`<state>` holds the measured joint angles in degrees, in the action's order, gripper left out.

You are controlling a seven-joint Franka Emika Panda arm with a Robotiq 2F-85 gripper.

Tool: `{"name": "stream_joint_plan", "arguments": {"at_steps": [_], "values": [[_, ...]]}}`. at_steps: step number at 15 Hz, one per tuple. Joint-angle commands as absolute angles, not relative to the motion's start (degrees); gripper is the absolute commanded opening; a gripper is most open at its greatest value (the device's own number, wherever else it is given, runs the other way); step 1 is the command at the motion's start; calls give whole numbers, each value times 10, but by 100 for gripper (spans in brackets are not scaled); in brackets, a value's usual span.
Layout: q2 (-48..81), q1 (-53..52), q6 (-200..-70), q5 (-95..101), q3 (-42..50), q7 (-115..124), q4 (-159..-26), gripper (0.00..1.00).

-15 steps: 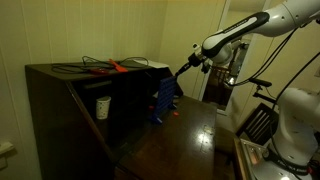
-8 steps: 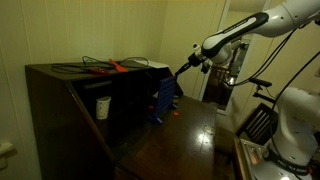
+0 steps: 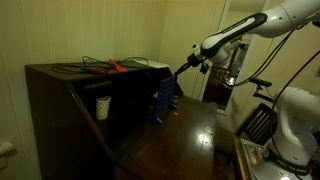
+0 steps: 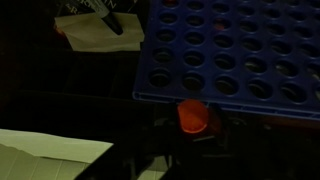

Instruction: Pick up one orange circular object and put in the blue frame

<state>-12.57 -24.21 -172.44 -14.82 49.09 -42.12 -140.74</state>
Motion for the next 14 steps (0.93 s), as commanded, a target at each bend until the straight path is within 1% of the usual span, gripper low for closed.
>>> {"name": "stream_joint_plan", "arguments": {"at_steps": [1, 14], "values": [[-136, -276, -1727, -171, 519, -445, -1405, 10], [-133, -331, -1733, -159, 576, -439, -1403, 10]]}}
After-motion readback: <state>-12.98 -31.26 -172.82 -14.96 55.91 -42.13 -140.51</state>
